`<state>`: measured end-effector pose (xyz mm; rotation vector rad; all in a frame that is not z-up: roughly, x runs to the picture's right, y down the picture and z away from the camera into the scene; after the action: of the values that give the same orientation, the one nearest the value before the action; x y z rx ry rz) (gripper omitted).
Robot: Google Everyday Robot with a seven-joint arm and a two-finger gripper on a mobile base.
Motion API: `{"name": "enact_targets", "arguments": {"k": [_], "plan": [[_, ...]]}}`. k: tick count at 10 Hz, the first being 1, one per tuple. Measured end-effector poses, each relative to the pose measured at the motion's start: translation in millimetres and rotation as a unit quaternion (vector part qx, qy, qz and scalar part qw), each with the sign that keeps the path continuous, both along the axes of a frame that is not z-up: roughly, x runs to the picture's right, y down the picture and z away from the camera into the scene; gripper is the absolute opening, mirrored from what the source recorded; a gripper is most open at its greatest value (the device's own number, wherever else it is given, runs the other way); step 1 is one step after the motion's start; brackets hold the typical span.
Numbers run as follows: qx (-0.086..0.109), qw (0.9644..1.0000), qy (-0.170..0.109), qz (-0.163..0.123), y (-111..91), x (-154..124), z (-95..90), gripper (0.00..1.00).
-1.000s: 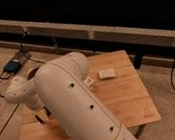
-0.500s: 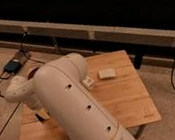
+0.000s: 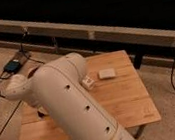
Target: Place the eraser on the white sponge
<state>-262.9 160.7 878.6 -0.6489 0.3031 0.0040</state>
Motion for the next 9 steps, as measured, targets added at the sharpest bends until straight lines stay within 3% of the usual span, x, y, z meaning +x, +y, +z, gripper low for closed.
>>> {"name": "enact_targets", "arguments": {"k": [4, 6, 8, 9], "plan": [[0.043, 0.998, 0.028, 0.039, -44.0, 19.1, -15.5, 0.0], [0.07, 0.9939, 0.051, 0.068, -69.5, 37.9, -22.6, 0.0], [0.102, 0.9849, 0.088, 0.109, -97.0, 67.9, -27.6, 0.0], [0.123, 0.9762, 0.114, 0.137, -113.9, 89.2, -31.0, 0.0]]}}
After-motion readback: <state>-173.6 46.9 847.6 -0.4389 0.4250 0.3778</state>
